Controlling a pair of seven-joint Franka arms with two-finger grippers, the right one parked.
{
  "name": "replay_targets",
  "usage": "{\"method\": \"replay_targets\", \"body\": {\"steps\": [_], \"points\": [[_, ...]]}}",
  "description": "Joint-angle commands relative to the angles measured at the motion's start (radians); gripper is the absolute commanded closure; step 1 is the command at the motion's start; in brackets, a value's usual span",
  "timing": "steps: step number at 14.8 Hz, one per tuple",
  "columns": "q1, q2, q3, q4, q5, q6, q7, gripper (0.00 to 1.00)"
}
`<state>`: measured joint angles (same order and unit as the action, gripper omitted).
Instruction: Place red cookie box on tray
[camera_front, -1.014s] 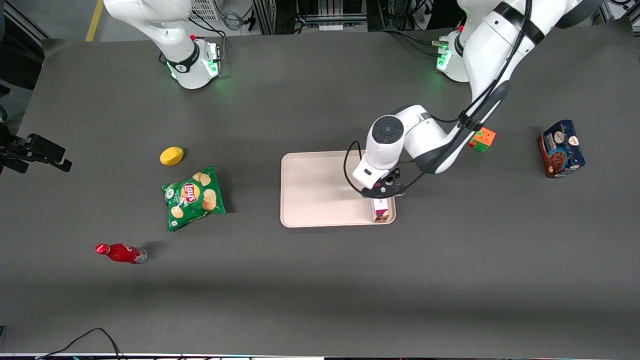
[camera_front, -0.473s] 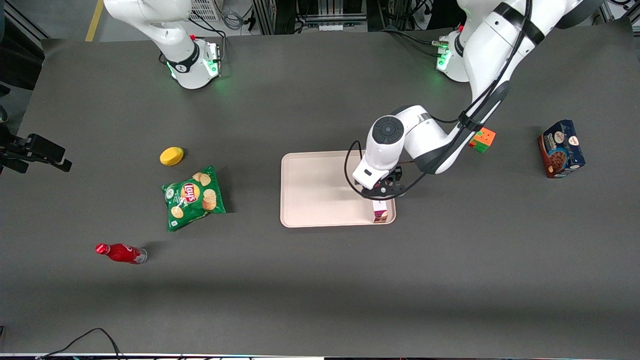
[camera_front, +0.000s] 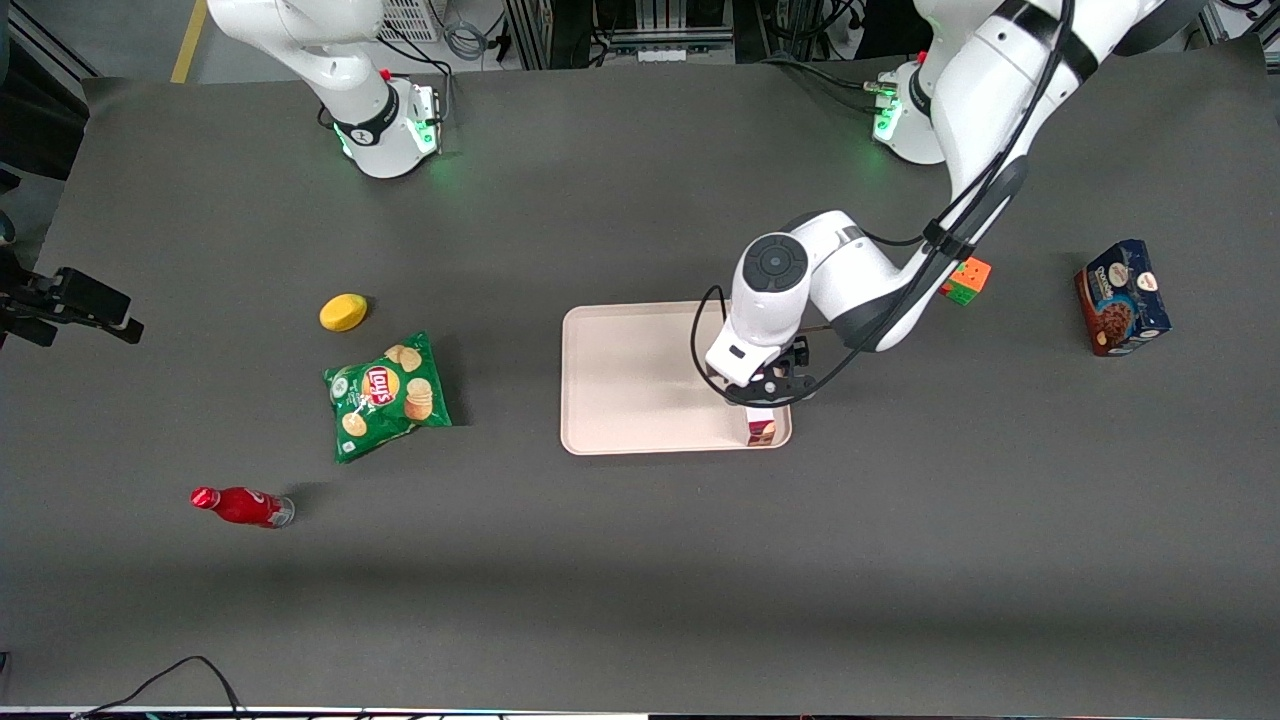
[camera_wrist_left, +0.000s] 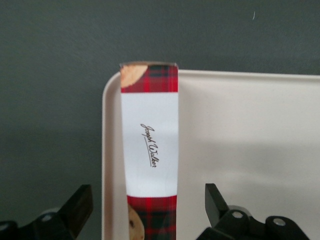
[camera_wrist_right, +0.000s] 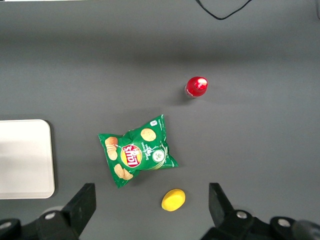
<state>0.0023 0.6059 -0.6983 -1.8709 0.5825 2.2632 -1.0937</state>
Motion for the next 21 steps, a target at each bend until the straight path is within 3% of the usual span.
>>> {"method": "replay_targets", "body": {"steps": [1, 5, 7, 10, 14, 16, 19, 21], "points": [[-0.002, -0.018, -0.093, 0.227, -0.016, -0.348, 0.133, 0.0], [0.024, -0.082, -0.113, 0.449, -0.153, -0.655, 0.377, 0.0], [0.079, -0.185, -0.102, 0.476, -0.245, -0.714, 0.481, 0.0], [0.165, -0.329, -0.069, 0.481, -0.308, -0.81, 0.669, 0.0], [0.154, -0.515, 0.245, 0.452, -0.484, -0.843, 0.981, 0.0], [0.154, -0.543, 0.342, 0.424, -0.538, -0.838, 1.003, 0.0], [0.095, -0.641, 0.459, 0.238, -0.556, -0.691, 1.005, 0.0], [-0.052, -0.678, 0.595, 0.149, -0.556, -0.619, 0.982, 0.0]]}}
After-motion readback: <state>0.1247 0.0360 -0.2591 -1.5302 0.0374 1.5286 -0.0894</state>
